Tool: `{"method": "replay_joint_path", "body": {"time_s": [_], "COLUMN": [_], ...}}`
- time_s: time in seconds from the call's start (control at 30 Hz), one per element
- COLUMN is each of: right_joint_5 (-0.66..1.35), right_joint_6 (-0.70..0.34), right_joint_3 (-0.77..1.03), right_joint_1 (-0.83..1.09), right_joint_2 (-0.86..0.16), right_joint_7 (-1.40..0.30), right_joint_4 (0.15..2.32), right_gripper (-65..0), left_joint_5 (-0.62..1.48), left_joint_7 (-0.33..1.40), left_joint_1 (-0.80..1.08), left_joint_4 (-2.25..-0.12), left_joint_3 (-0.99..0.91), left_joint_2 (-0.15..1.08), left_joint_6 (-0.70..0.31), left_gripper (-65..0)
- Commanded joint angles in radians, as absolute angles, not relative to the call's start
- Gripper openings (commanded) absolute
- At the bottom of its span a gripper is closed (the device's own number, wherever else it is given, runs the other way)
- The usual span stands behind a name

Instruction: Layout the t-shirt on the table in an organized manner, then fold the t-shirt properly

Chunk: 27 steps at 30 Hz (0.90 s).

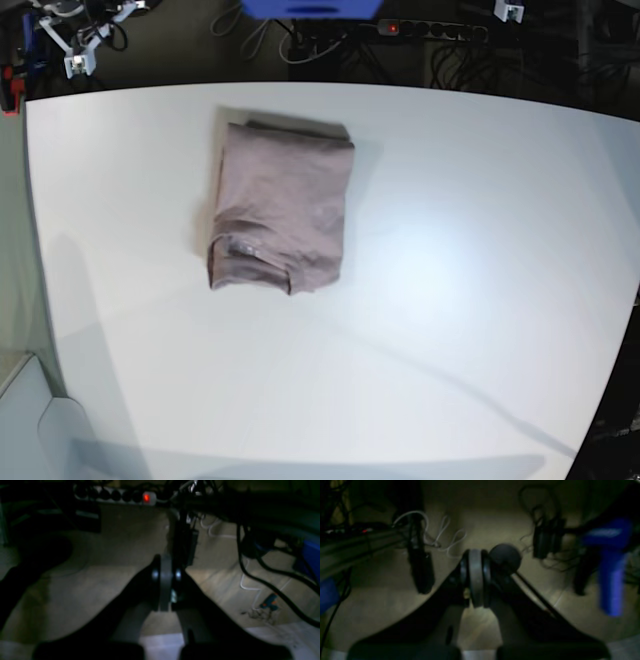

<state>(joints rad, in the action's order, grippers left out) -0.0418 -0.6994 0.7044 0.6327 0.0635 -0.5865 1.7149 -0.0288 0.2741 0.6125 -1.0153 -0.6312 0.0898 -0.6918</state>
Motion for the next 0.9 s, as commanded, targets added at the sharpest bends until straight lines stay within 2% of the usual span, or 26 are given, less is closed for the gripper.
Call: {"method": "replay_joint_path", "body": {"time_s": [0.0, 0.23, 0.4, 0.6, 0.73, 0.87], "right_joint_5": [-0.035, -0.038, -0.157, -0.280, -0.282, -0.282], "right_joint_6": [-0.698, -0.698, -0.698, -0.698, -0.698, -0.698], "right_joint_3": [0.710, 0.708, 0.708, 0.708, 0.634, 0.506], "right_joint_1": [0.653, 0.573, 0.464, 0.363, 0.357, 0.331], "right_joint_2": [0.054, 0.002, -0.038, -0.065, -0.085, -0.101], "right_joint_7": [-0.553, -0.475, -0.334, -0.082, 0.084, 0.142], "right_joint_4": [1.699, 1.435, 1.112, 0.717, 0.581, 0.495], "right_gripper": [-65.0, -65.0, -65.0, -65.0, -65.0, -65.0], "left_joint_5": [-0.021, -0.022, -0.030, -0.200, -0.282, -0.358], "left_joint_7": [0.265, 0.265, 0.246, 0.061, -0.079, -0.153], "left_joint_1": [0.622, 0.526, 0.447, 0.343, 0.269, 0.209], "left_joint_4": [-1.004, -0.866, -0.760, -0.552, -0.360, -0.232], "left_joint_3": [-0.631, -0.628, -0.628, -0.628, -0.628, -0.628], "left_joint_2": [0.102, 0.117, 0.117, 0.111, 0.111, 0.111], "left_joint_6": [-0.698, -0.698, -0.698, -0.698, -0.698, -0.698], "left_gripper": [-64.9, -64.9, -64.9, -64.9, -64.9, -64.9]}}
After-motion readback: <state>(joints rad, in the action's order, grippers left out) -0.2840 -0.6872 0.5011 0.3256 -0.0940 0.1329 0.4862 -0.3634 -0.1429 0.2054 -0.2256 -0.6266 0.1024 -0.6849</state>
